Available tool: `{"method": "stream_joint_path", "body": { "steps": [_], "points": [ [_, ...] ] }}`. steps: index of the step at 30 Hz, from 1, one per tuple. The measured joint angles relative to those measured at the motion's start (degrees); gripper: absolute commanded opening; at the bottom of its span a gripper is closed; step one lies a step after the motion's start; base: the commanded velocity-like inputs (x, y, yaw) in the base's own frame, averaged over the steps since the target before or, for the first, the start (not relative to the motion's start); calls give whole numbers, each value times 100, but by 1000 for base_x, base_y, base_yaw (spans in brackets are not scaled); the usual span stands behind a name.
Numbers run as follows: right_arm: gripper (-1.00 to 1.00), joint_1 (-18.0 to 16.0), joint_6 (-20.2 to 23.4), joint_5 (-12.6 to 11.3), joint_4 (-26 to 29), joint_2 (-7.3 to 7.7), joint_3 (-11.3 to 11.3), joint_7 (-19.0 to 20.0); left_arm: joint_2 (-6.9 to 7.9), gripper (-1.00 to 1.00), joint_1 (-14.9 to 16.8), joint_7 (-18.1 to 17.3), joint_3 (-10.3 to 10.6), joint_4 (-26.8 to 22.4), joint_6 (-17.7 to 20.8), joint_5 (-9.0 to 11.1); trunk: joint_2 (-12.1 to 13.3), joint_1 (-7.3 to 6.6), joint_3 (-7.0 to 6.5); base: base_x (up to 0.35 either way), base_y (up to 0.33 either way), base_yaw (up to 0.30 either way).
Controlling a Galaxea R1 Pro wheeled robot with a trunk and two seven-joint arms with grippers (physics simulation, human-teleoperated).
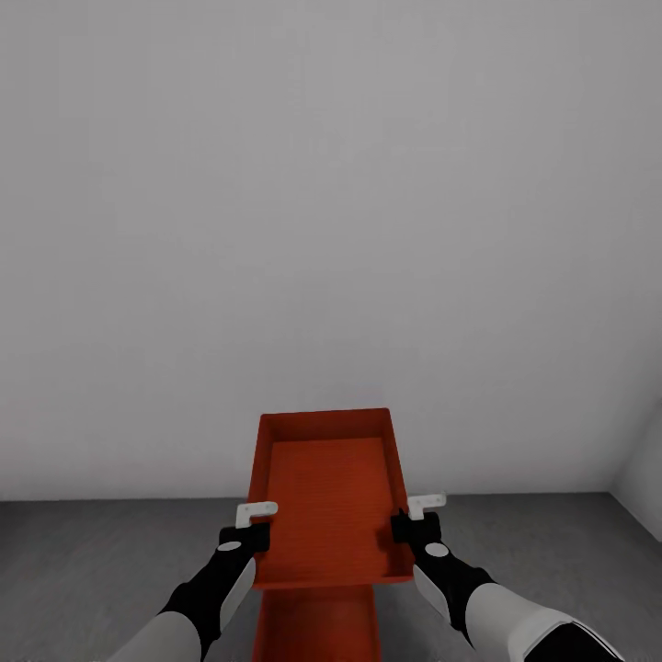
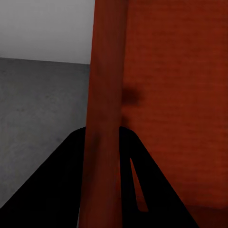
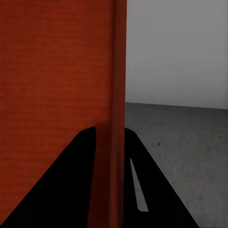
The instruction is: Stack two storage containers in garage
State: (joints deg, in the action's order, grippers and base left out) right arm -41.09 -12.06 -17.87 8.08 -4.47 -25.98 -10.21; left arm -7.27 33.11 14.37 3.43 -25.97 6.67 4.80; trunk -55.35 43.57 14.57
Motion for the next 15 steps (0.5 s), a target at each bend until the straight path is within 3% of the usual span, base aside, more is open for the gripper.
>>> {"method": "stream_joint_path", "body": {
  "steps": [15],
  "points": [
    [-100,0,1,7,3,0,4,0,-1,-100,0,-2,-6,0,-2,-5,0,0,137,0,0,0]
  ]
}}
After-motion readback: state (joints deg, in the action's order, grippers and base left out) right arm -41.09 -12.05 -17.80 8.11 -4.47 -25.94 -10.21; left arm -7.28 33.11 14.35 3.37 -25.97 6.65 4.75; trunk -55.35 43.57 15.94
